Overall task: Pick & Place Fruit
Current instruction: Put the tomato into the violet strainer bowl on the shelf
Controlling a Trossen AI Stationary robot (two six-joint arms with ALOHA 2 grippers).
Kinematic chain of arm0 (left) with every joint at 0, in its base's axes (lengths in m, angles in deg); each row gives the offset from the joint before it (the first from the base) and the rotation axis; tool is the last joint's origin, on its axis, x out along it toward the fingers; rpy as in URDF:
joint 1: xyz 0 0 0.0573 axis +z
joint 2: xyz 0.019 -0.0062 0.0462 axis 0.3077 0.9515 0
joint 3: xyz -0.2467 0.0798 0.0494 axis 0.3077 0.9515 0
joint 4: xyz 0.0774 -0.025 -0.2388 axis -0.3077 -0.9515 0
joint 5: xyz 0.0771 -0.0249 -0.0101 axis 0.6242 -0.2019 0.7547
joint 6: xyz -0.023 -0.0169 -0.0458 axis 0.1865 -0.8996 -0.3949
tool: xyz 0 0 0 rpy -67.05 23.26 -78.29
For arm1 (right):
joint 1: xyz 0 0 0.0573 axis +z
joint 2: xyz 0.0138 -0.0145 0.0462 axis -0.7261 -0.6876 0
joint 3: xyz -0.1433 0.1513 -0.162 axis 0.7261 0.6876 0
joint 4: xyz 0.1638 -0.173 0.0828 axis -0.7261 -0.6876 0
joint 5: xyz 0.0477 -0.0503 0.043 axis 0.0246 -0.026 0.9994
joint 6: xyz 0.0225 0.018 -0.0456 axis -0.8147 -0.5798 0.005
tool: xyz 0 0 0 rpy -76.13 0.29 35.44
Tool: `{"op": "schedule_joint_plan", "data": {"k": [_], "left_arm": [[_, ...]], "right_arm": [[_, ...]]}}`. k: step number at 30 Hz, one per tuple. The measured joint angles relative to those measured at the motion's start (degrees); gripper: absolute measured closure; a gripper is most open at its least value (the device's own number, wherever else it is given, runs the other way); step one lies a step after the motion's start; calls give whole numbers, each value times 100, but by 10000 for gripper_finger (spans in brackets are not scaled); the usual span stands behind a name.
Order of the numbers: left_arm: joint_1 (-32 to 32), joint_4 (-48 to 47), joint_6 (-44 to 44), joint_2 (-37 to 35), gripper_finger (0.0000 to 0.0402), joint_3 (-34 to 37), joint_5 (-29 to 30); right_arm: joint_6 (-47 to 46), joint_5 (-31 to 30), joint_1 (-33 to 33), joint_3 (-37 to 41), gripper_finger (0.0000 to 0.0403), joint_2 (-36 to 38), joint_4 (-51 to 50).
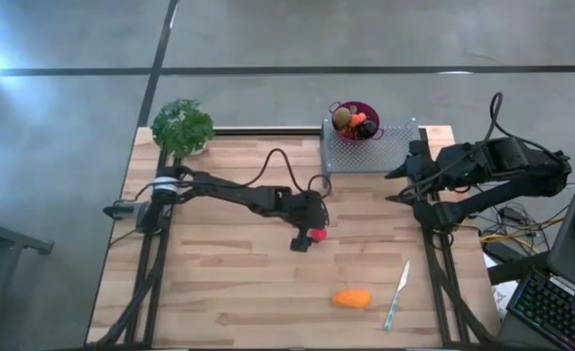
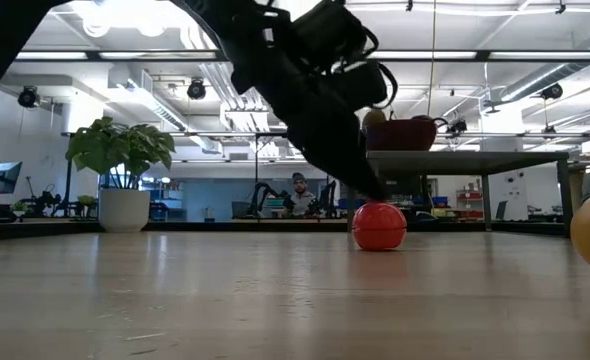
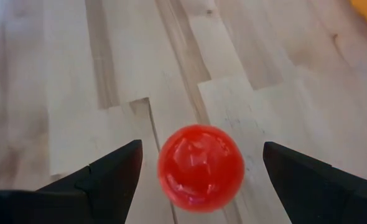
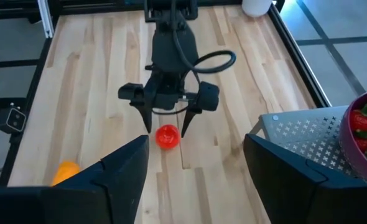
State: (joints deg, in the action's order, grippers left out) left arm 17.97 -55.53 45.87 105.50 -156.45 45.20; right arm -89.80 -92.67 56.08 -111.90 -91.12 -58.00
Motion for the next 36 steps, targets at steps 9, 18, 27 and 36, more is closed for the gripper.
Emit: {"op": "schedule_joint_plan", "data": {"k": [9,18,27,36], "left_arm": [[0,338,1,411,64,3,33],[1,352,-234,432,64,6,509],[9,353,-146,520,65,6,516],[9,403,-373,581,85,6,412]], "right_arm": [[7,0,0,53,160,-3,12],[23,0,-1,61,189,-26,14],[630,0,-4,61,204,-195,32],[781,-52,-2,61,230,-441,30]]}}
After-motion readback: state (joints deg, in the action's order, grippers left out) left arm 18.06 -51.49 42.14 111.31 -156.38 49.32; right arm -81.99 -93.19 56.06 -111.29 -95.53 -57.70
